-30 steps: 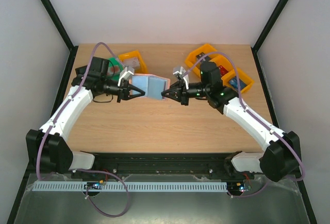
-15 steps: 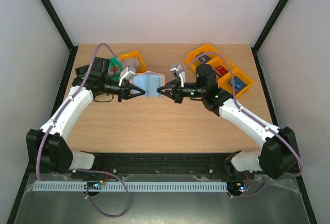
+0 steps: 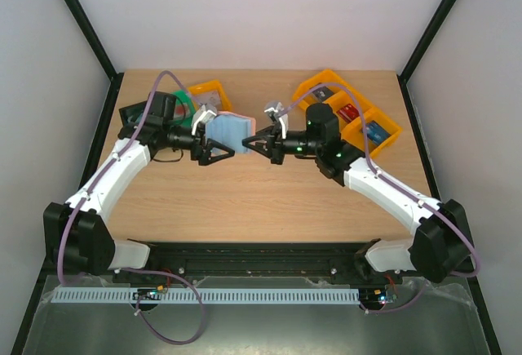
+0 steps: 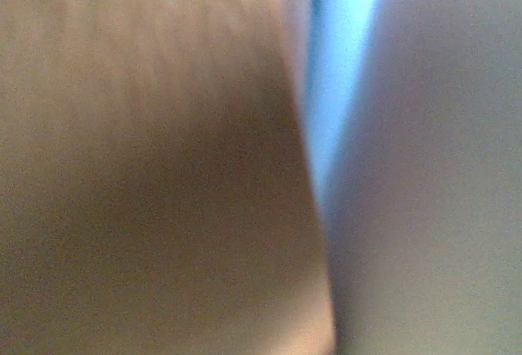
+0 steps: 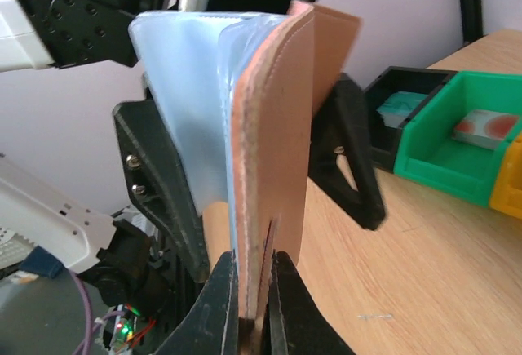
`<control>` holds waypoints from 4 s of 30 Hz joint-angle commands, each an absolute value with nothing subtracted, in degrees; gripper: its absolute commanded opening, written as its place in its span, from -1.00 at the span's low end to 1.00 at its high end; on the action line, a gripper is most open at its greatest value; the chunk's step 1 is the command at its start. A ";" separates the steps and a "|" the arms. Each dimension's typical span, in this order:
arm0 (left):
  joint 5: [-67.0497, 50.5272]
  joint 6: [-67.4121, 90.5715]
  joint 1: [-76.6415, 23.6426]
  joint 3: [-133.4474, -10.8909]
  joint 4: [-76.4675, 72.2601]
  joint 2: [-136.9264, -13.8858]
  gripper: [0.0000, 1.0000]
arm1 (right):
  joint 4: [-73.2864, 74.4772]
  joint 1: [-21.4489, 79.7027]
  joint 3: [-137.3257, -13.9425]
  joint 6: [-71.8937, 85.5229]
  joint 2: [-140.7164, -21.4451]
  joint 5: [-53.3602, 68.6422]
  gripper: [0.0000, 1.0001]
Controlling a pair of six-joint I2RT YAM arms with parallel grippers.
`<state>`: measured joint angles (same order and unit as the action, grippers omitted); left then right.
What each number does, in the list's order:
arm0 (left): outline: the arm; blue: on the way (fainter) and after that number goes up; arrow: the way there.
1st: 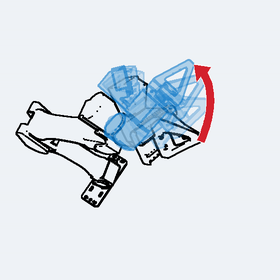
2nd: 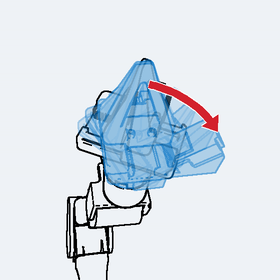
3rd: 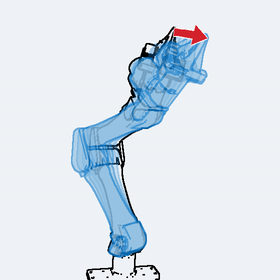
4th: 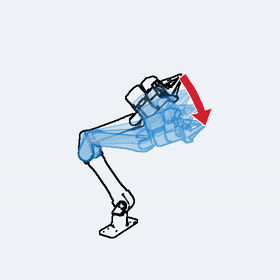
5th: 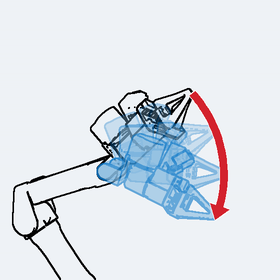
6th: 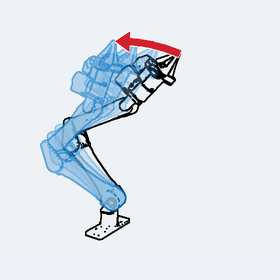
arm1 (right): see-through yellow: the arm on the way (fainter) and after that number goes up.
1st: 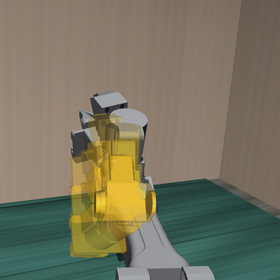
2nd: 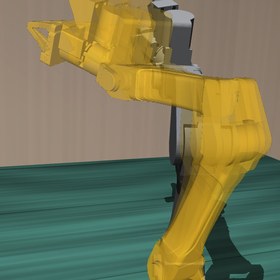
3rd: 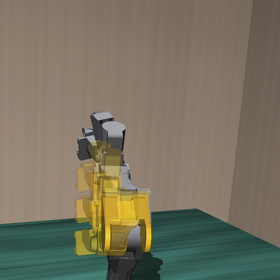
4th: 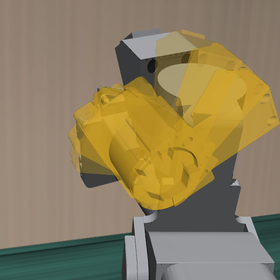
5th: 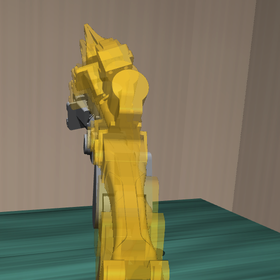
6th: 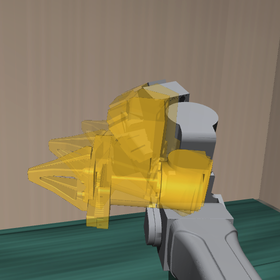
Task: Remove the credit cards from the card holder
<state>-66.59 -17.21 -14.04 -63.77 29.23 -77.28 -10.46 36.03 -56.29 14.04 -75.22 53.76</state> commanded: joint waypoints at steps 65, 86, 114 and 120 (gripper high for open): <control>-72.20 -25.41 -15.21 -64.07 34.72 -76.29 -0.94 | -12.40 34.77 -59.15 15.20 -77.52 55.89 -0.97; -50.11 -3.74 -10.77 -59.40 16.80 -75.06 0.47 | 22.11 39.60 -75.57 16.26 -93.53 -10.04 -0.97; -52.73 -3.90 -9.10 -59.94 18.26 -73.00 0.61 | 4.28 36.09 -69.19 14.10 -86.41 43.74 -0.97; -59.57 -4.44 -9.39 -60.25 19.02 -72.87 0.47 | 1.37 34.65 -67.18 14.42 -84.18 46.49 -0.97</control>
<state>-55.00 -2.76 -9.10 -59.92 17.37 -73.87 6.46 35.53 -68.71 14.66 -86.87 42.09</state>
